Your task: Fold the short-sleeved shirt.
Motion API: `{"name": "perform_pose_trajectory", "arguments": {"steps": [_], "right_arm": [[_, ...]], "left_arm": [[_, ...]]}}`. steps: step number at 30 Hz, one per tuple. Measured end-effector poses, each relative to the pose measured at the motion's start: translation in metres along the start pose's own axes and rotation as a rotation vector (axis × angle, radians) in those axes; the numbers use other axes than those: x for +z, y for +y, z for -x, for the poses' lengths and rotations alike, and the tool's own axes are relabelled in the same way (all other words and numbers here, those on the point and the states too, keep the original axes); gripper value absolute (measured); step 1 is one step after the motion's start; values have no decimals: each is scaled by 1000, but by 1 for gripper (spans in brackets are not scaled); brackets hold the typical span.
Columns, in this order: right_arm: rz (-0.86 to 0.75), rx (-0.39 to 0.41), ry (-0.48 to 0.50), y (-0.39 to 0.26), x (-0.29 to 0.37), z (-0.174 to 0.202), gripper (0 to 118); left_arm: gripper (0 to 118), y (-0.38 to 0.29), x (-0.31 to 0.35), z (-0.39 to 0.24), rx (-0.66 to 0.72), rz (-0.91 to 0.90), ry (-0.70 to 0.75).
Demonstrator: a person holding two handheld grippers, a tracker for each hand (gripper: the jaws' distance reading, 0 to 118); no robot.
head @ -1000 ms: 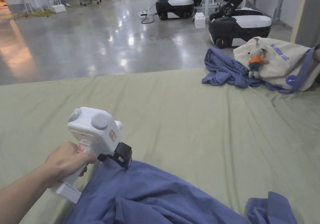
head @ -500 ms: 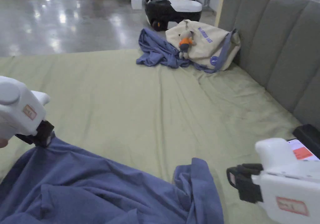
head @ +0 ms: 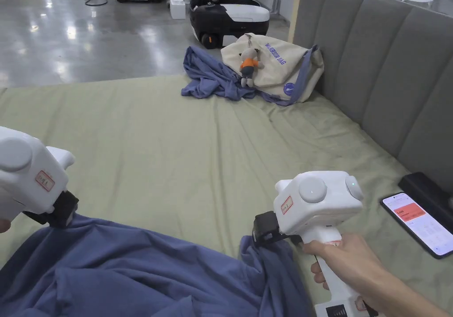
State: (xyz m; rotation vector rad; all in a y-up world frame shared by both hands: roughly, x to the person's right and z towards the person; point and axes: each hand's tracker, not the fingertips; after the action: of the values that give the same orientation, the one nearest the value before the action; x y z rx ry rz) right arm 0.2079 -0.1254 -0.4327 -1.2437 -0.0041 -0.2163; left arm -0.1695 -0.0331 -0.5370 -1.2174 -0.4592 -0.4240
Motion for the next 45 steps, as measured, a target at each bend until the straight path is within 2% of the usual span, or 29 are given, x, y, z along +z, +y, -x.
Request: {"name": "perform_pose_trajectory", "arguments": {"steps": [1, 3, 4, 5, 7, 8, 9, 10, 11, 15, 17, 19, 22, 26, 32, 35, 37, 41, 45], "right_arm": [[-37, -19, 12, -1, 7, 1, 83], [-46, -87, 177, -5, 15, -3, 82], [-9, -109, 205, -6, 12, -2, 82], [15, -88, 161, -7, 8, 4, 77], [39, 97, 1, -12, 3, 20, 39], [10, 205, -106, -16, 6, 31, 32], [-28, 221, -126, -20, 11, 33, 22], [-65, 196, -87, -25, 15, 33, 5], [-73, 150, -25, -28, 20, 27, 5], [-106, 93, 7, -33, 40, 6, 5], [-223, 71, 35, -43, 69, 2, 5], [-265, 49, 62, -50, 100, -1, 5], [-390, 85, 51, -65, 150, -2, 5], [-606, 45, 144, -72, 231, -2, 5], [-864, 124, 208, -77, 366, 29, 5], [-991, 180, 195, -92, 422, 49, 5], [-1059, 190, 215, -110, 449, 57, 5], [-1202, 252, 169, -155, 483, 73, 5], [-1223, 257, 182, -162, 504, 78, 5]], "left_arm": [[6, 0, -2, 1, -1, 1, -3], [6, -2, -5, 1, -1, 2, -2], [6, -2, -7, 1, -1, 4, 1], [6, -2, -10, 2, 1, 8, 1], [6, -3, -11, 3, 11, 5, -4], [6, -4, -10, 2, 16, 2, -7], [6, -6, -10, 2, 15, 1, -9], [6, -8, -8, 1, 13, -1, -8], [6, -10, -6, 0, 4, -8, -2], [6, -19, 11, -2, 3, -94, 15], [6, -26, 27, -2, 26, -134, 22], [6, -35, 47, -4, 15, -172, 31], [6, -55, 92, -10, -10, -331, 99], [6, -88, 176, -8, 47, -580, 127], [6, -140, 313, 12, 136, -893, 145], [6, -175, 373, 1, 163, -1029, 162], [6, -199, 401, -10, 181, -1100, 179], [6, -250, 436, -37, 148, -1219, 252], [6, -265, 454, -44, 147, -1241, 228]]}}
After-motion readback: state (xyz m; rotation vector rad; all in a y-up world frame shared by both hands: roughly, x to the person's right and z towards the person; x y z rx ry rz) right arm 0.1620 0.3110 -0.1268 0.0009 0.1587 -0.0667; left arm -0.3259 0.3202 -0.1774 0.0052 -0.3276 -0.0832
